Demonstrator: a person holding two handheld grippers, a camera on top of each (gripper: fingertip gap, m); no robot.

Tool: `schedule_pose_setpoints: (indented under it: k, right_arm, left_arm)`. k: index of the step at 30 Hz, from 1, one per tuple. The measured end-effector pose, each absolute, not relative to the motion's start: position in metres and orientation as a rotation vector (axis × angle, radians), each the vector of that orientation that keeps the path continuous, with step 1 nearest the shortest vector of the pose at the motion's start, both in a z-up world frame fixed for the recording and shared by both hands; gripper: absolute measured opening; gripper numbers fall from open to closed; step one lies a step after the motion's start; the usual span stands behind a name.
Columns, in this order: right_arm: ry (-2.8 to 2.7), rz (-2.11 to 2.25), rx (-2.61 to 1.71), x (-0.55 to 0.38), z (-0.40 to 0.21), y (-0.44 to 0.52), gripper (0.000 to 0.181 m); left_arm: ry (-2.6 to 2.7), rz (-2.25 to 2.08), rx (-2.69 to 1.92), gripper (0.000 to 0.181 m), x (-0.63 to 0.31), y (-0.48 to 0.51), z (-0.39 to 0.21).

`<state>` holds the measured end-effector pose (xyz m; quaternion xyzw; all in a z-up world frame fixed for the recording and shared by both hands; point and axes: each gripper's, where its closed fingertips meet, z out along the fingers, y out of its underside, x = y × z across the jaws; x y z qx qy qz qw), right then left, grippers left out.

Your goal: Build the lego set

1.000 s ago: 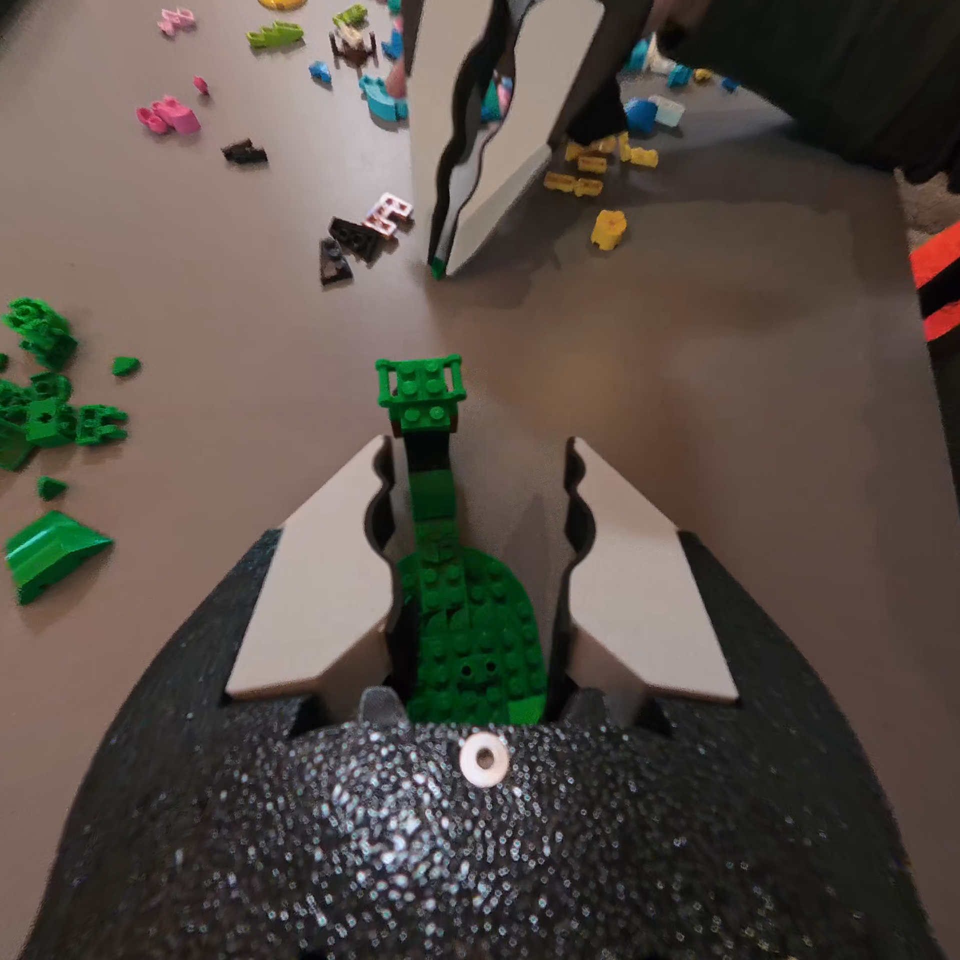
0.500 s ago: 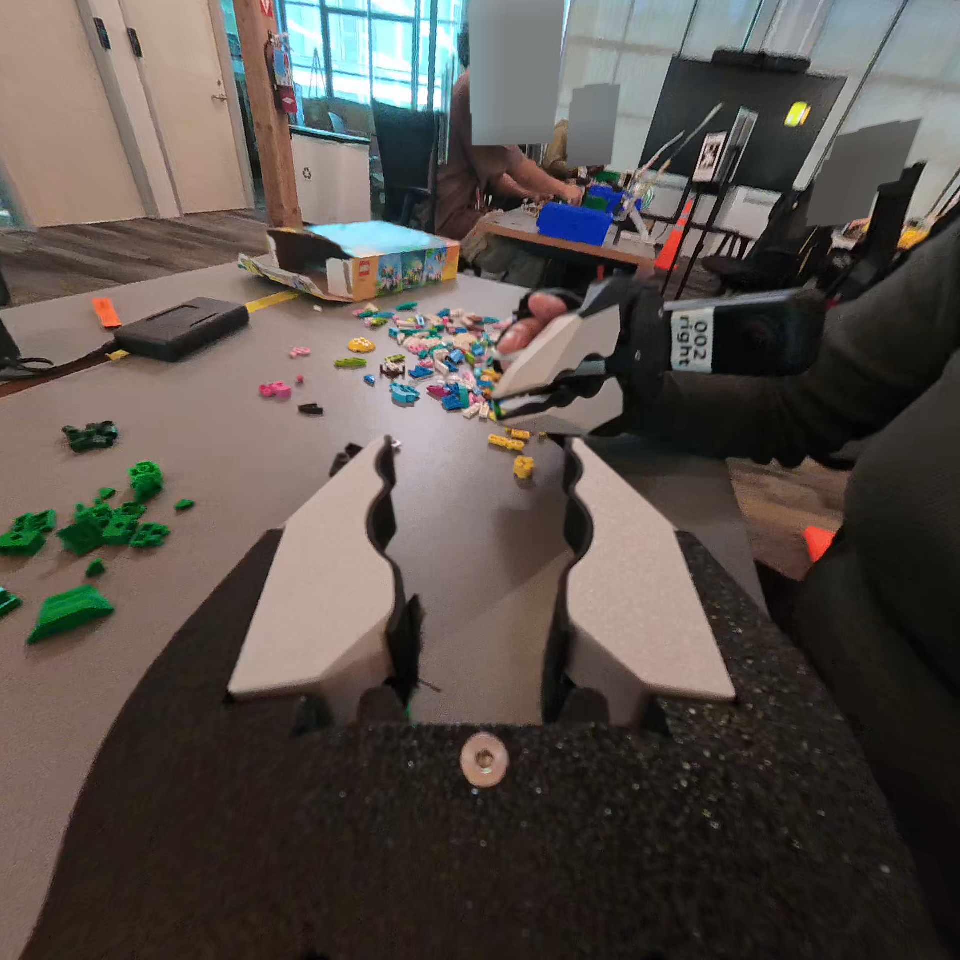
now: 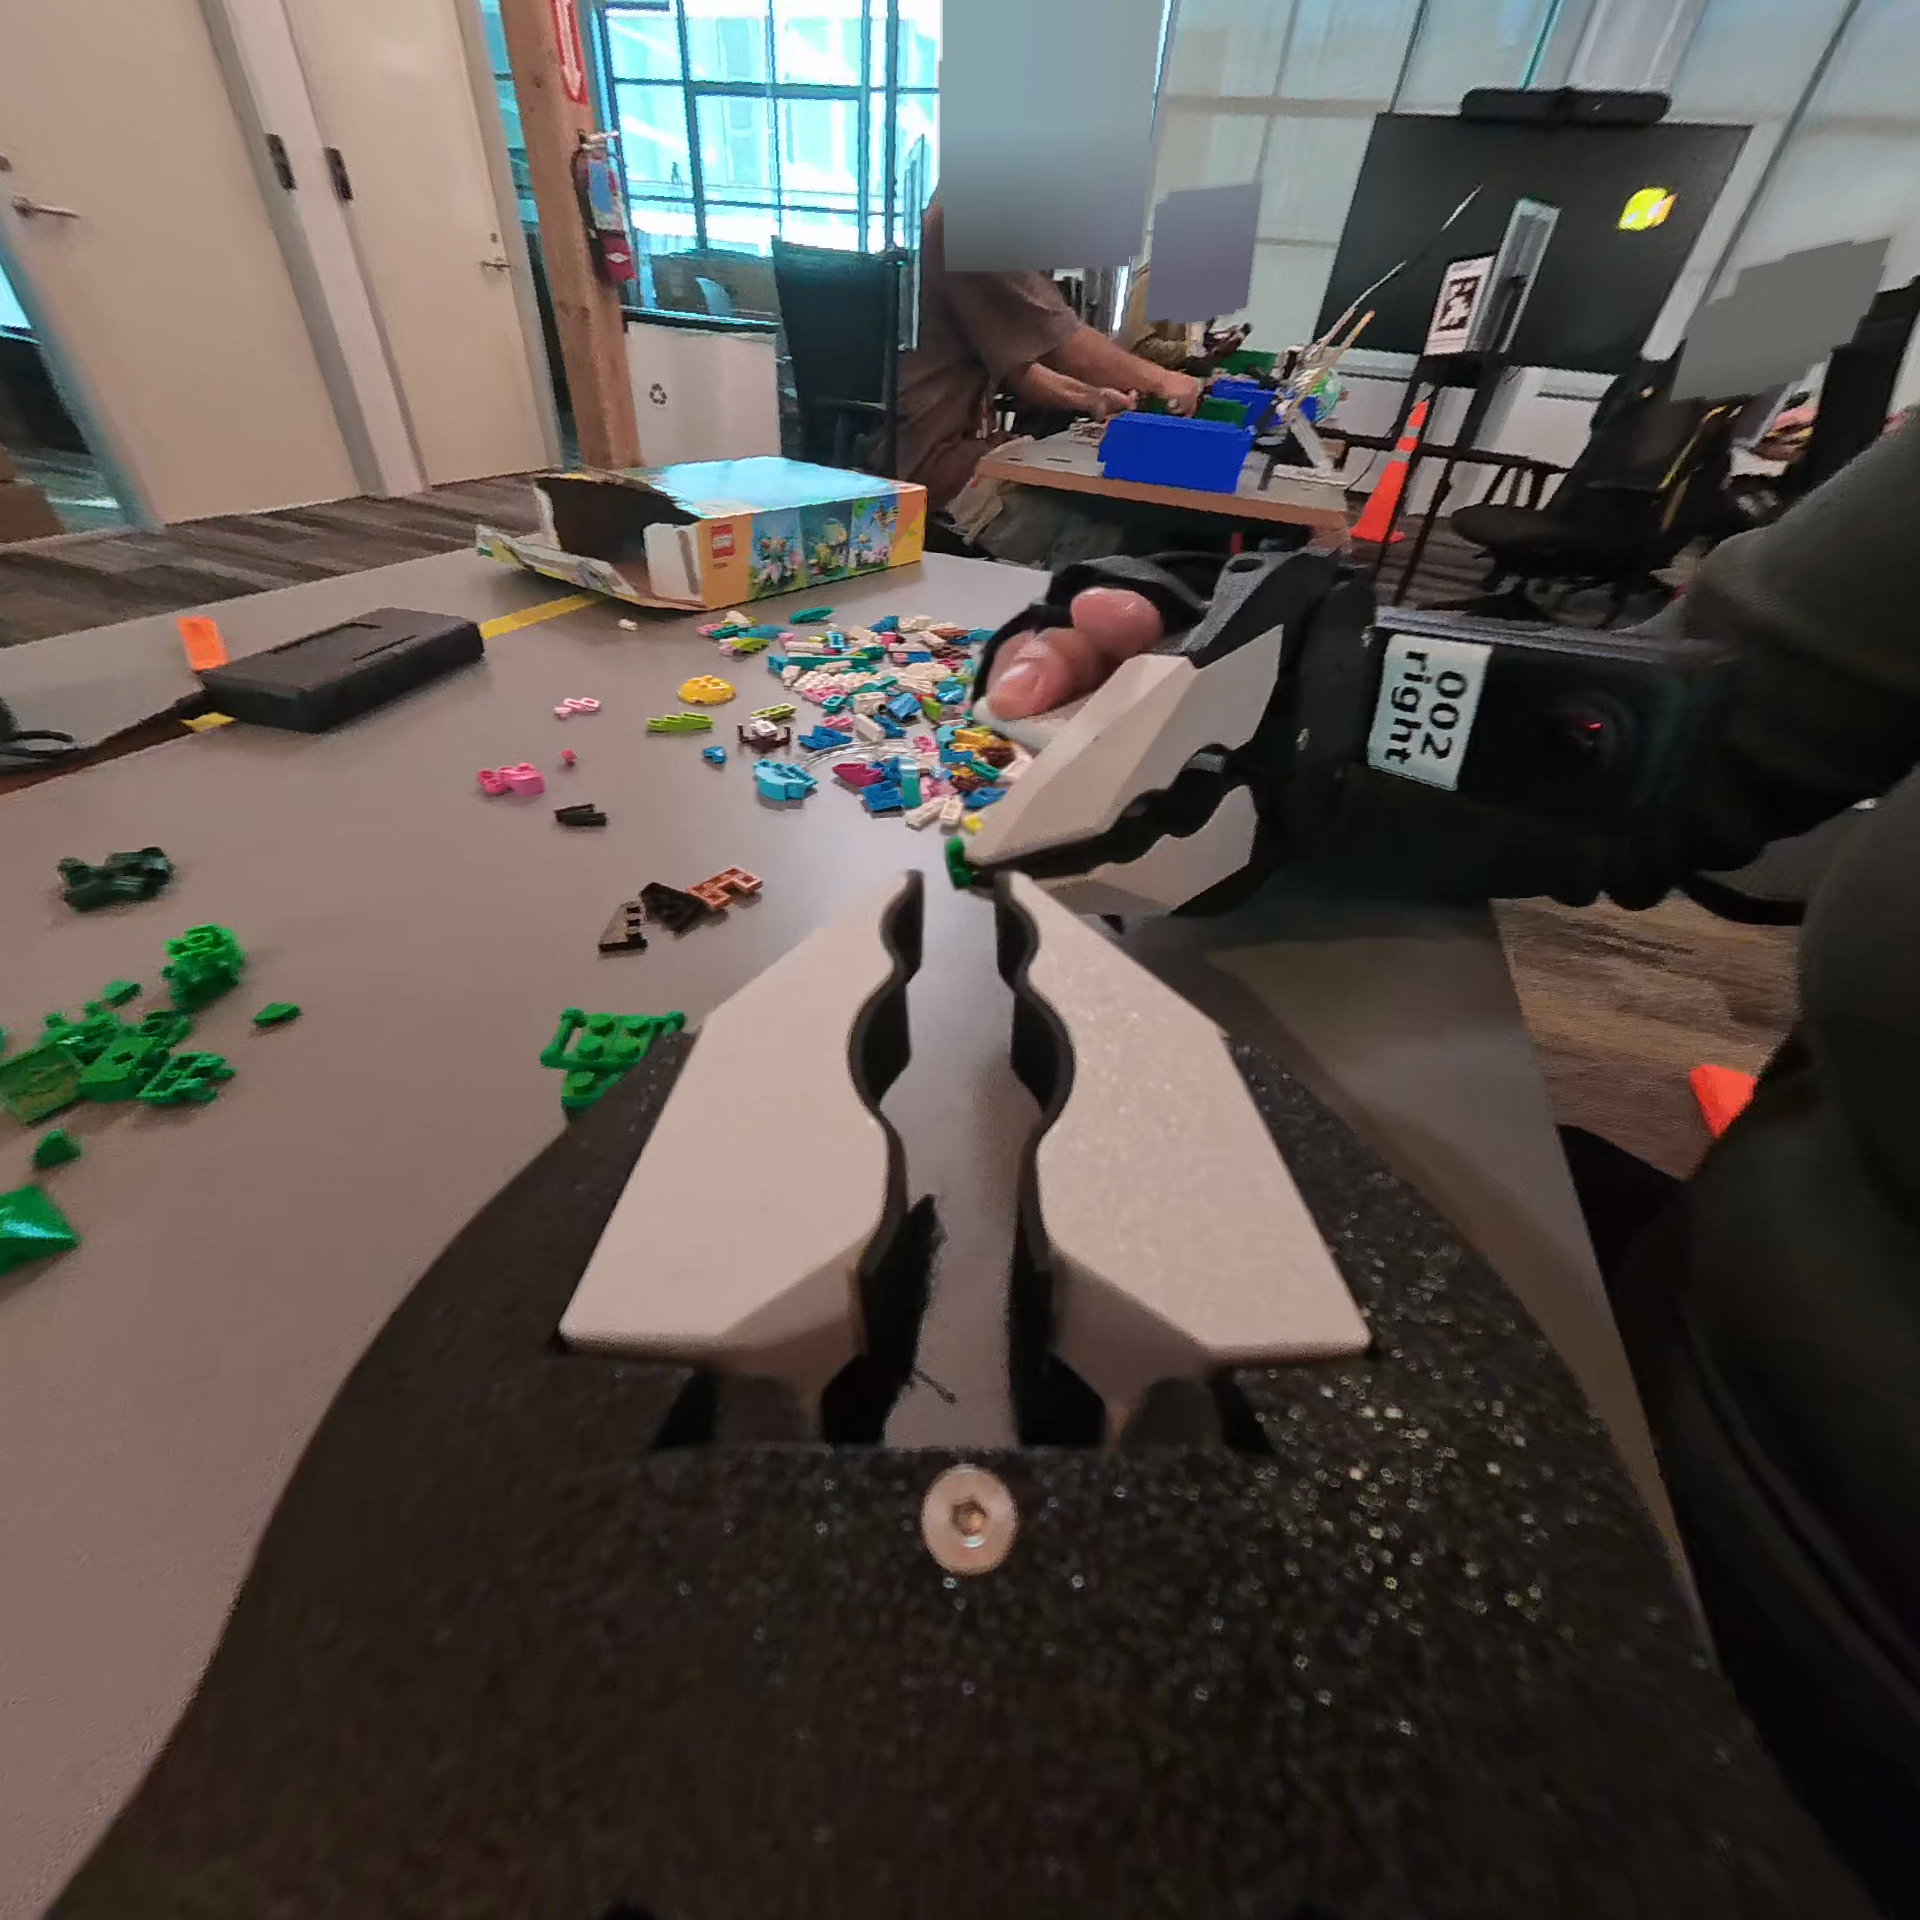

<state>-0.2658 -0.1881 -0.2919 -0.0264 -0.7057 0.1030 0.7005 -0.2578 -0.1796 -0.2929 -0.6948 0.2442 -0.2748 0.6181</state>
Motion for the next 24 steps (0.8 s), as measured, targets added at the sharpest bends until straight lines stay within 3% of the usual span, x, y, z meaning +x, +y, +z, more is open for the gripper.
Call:
schedule_pose_setpoints:
  k: [4, 24]
  right_arm:
    - [-1.59, 0.218, -0.062, -0.267, -0.296, -0.187, 0.0]
    - [-1.919, 0.276, -0.302, -0.263, -0.341, -0.152, 0.01]
  left_arm:
    - [0.589, -0.612, -1.601, 0.001, -0.256, -0.18, -0.296]
    - [0.903, 0.047, -1.788, 0.0, -0.268, -0.164, -0.349]
